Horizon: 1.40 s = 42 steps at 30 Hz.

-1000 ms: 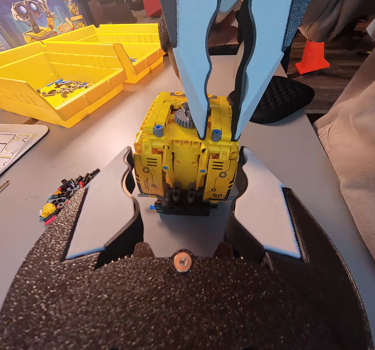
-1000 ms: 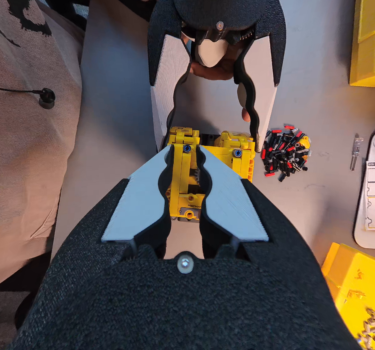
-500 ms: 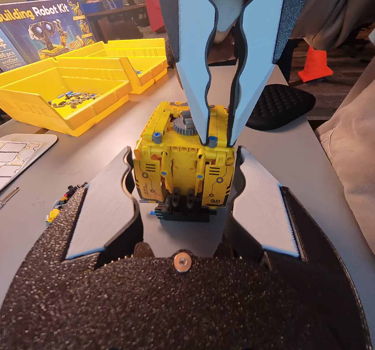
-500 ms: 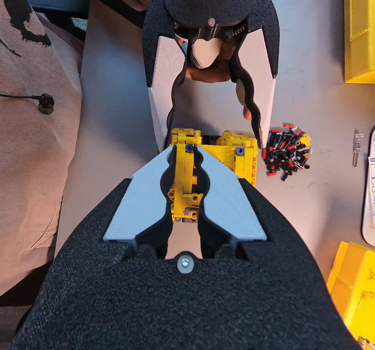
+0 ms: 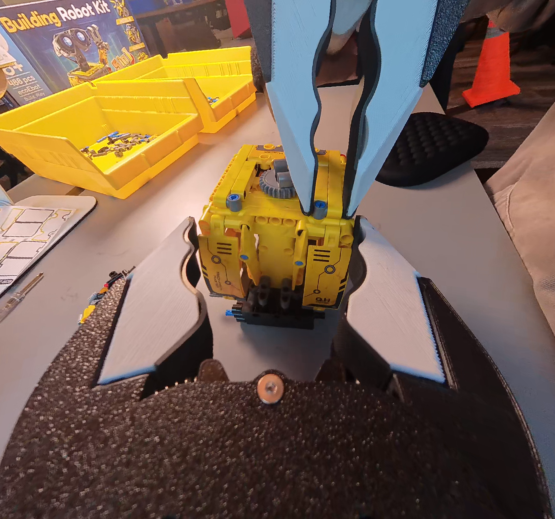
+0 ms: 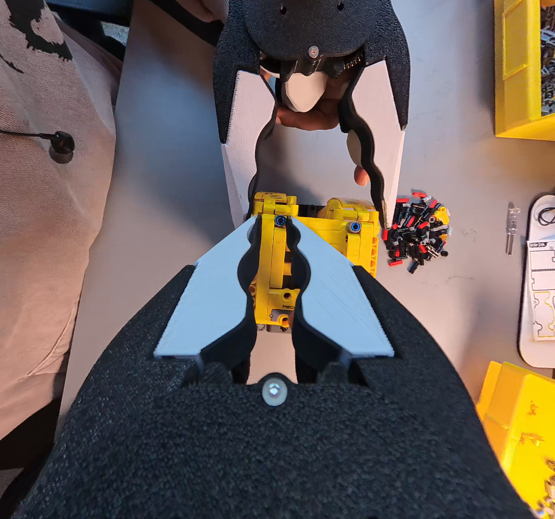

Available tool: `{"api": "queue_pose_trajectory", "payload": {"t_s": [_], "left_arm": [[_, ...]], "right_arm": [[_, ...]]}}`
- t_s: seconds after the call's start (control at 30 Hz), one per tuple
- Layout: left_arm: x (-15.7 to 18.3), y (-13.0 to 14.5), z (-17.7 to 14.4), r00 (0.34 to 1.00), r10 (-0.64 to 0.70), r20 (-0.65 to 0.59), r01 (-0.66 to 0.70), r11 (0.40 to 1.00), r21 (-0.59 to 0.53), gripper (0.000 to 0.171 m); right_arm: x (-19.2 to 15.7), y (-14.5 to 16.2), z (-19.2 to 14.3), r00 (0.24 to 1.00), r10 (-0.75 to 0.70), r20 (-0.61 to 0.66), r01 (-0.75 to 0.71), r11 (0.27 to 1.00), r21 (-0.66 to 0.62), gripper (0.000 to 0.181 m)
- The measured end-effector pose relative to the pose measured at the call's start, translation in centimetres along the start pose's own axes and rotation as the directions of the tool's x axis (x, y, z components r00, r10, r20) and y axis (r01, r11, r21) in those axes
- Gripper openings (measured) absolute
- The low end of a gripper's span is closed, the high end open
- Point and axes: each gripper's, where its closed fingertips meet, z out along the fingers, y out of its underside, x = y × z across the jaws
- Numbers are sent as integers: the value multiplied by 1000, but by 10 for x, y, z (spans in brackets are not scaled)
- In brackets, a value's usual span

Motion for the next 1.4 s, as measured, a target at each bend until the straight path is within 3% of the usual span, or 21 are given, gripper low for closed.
{"api": "queue_pose_trajectory", "payload": {"t_s": [0.53,0.57,0.6,0.63,0.67,0.7,0.8,0.87,0.93,1.03,1.23,1.4], "left_arm": [[1,2,0,999,-45,-30,45,999,17,101],[2,4,0,999,-35,-32,36,999,12,101],[2,4,0,999,-39,-30,40,999,12,101],[3,4,0,999,-37,-27,37,999,11,101],[3,4,0,999,-38,-25,38,999,13,101],[2,4,1,999,-45,-27,45,999,12,101],[2,3,1,999,-39,-26,39,999,4,101],[3,3,2,999,-34,-18,34,999,8,102],[4,2,2,999,-36,-19,36,999,16,102],[5,1,1,999,-28,-19,29,999,25,102],[4,5,13,1000,5,-5,-5,1000,-17,114],[3,5,14,1000,19,11,-19,999,-42,108]], "right_arm": [[1,-5,-8,997,50,-56,-39,983,177,11],[1,-15,-17,996,66,-57,-49,964,262,0],[4,-33,-34,989,148,-12,-133,918,375,0],[11,-40,-47,990,117,-81,-75,914,398,0],[11,-40,-49,987,37,-159,22,937,350,0],[3,-43,-49,990,27,-142,25,935,354,0],[1,-24,-32,991,55,-125,-22,969,247,3],[0,-13,-21,992,82,-95,-63,979,194,22],[-2,-7,-12,994,91,-63,-83,988,127,26],[-2,6,-5,997,60,-44,-61,998,-21,22],[-2,8,-2,999,34,9,-31,982,-184,16],[-4,4,1,1000,-23,-5,22,982,-188,14]]}}
